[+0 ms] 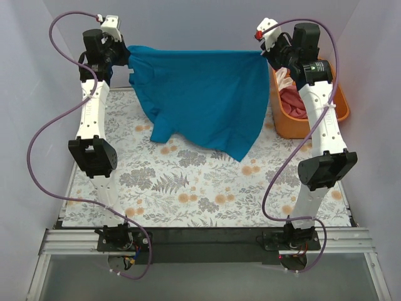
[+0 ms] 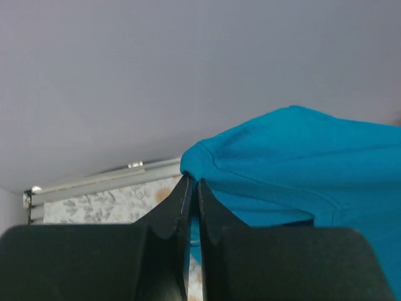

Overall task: Fold and stack the t-shirts
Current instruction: Flatten the tshirt out

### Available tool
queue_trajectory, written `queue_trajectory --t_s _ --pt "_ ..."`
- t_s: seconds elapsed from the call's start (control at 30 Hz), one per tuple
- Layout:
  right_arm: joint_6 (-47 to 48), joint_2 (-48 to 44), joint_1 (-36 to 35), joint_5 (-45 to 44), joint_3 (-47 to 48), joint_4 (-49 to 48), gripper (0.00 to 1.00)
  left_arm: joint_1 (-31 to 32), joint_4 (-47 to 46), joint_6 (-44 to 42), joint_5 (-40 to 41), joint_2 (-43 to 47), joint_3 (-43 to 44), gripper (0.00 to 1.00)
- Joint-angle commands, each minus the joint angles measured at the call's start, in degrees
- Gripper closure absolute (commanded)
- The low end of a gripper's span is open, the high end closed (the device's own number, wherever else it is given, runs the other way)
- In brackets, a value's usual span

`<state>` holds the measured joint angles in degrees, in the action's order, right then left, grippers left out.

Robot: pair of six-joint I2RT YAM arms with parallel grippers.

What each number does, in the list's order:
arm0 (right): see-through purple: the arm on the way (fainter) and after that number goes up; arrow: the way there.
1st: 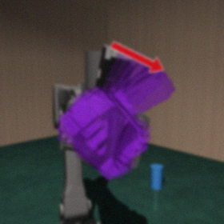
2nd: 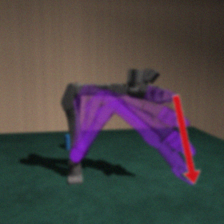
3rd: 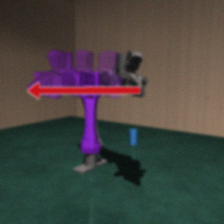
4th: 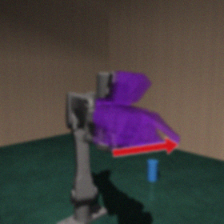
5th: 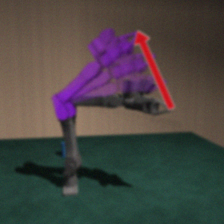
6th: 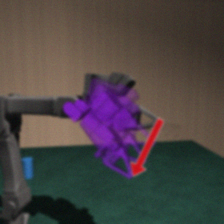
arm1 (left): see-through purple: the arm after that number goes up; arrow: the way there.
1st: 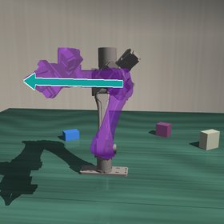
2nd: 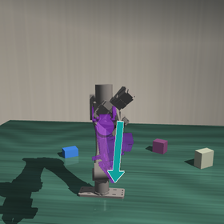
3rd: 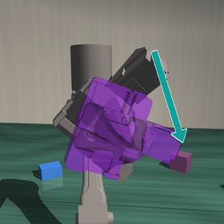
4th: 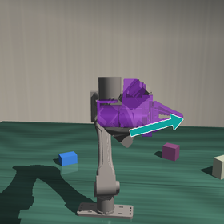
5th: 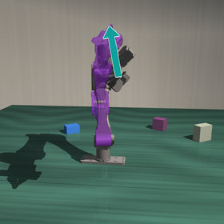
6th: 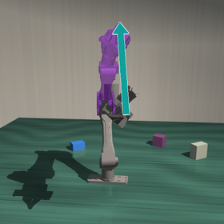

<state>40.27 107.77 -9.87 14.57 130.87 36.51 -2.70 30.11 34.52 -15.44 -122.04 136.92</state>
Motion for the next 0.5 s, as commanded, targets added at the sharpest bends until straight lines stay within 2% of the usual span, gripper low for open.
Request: queue_trajectory --t_s 0.0,0.03,0.07,0.13,0.2,0.27,0.3,0.47 --pt "0.1 -6.6 0.4 -3.1 1.2 -5.6 0.99 -2.0 -9.0 -0.2 2.2 9.2 -4.2 1.0" --pt "-0.2 -8.3 0.4 -3.0 -0.9 -8.4 0.99 -3.4 -11.6 1.0 1.6 15.2 -8.4 1.0" --pt "-0.2 -10.4 0.4 -2.2 -3.3 -9.6 0.99 -4.3 -14.0 1.6 0.4 17.9 -17.5 1.0" --pt "-0.2 -16.8 0.3 -1.4 -12.4 -12.7 0.99 -6.3 -20.2 2.6 -3.0 23.6 -25.8 1.0" --pt "0.9 -22.5 -0.4 -1.2 -21.3 -15.4 0.99 -7.6 -25.1 2.2 -5.3 31.0 -37.7 1.0" --pt "3.0 -26.1 -1.7 -0.9 -28.0 -14.8 0.99 -7.8 -25.8 -1.1 -9.5 37.0 -44.1 1.0" --pt "3.6 -29.9 -2.1 -0.7 -35.9 -14.9 0.99 -7.9 -24.8 -2.3 -10.8 38.7 -50.0 1.0" --pt "3.4 -36.8 -4.2 0.5 -49.1 -12.7 0.99 -8.0 -19.5 -4.7 -13.3 46.5 -60.4 1.0"
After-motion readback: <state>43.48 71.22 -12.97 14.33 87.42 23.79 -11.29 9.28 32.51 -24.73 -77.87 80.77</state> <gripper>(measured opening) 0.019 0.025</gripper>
